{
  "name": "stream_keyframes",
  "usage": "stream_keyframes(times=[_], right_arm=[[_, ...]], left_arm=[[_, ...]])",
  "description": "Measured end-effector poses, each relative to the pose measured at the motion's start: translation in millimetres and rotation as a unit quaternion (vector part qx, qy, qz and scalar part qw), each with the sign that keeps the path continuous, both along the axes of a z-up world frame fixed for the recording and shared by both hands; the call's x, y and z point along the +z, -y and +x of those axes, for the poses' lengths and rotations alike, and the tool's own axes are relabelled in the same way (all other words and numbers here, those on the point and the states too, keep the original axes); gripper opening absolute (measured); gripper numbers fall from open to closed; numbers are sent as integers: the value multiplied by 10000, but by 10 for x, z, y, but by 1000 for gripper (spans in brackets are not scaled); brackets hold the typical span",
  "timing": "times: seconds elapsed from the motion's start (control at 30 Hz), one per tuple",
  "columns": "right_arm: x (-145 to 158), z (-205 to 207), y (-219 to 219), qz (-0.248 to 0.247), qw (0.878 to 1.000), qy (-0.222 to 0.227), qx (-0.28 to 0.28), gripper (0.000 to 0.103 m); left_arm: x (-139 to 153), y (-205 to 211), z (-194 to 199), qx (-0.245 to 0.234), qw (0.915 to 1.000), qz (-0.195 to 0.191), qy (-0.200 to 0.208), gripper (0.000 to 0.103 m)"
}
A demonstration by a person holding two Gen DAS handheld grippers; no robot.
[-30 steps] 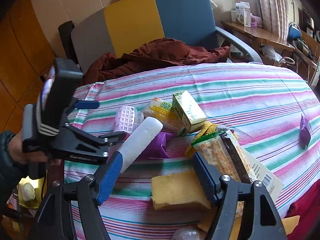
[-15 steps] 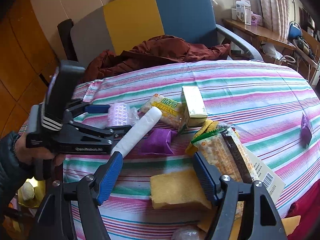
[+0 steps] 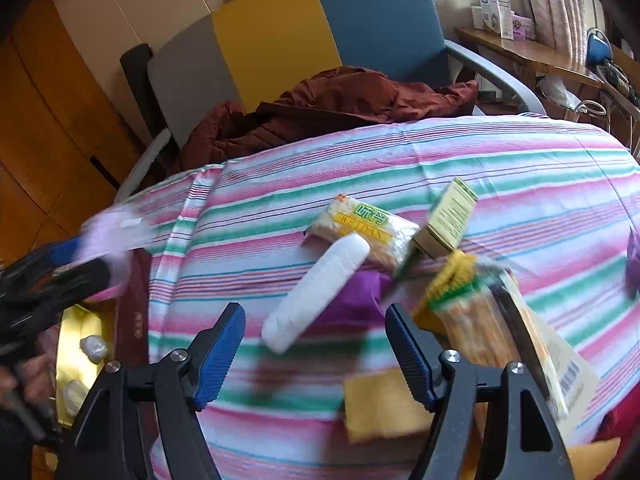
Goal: Organize objects
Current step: 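Carry the curler and white block over the gold tray and release both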
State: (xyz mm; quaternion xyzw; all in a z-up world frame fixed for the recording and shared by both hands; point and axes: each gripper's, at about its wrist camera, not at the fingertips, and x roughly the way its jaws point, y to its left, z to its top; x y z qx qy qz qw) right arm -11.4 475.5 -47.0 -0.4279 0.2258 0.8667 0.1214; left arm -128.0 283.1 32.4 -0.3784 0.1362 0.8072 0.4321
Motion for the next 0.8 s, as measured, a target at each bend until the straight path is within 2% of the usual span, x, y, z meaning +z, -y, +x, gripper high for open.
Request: stream_keyframes(times=[0.1,0.13,0.17,0.2,0.37,0.47,0.57,0.67,0.8], right_arm=[[-145,-233,-63,55,9993,352,-103,73],[-201,-294,-72,38,9991,416,-103,67],[-251,-345,-65,36,9988,492,-57,44],[-286,-369,-37,116,9982,588,-11,32],[-125,-264,146,583,9975,381,144,26],[56,-115,243,651,9977,86,192,26],[216,1,377,679,9972,-158,271,26],[339,107,571,548,9967,-388,462,26],[433,170,918,357,9938,-604,861,26]], left_arm=[[192,322,97,210,9996,187,-98,76],[255,439,118,298,9992,234,-138,76],[310,553,129,387,9987,283,-170,76],[358,656,135,471,9982,327,-190,76],[612,1291,145,1014,9930,474,-376,76],[717,1734,169,1427,9872,520,-478,76],[772,2196,208,1935,9778,530,-613,76],[728,2642,229,2431,9665,597,-559,76],[504,3072,256,2941,9530,676,-276,76]])
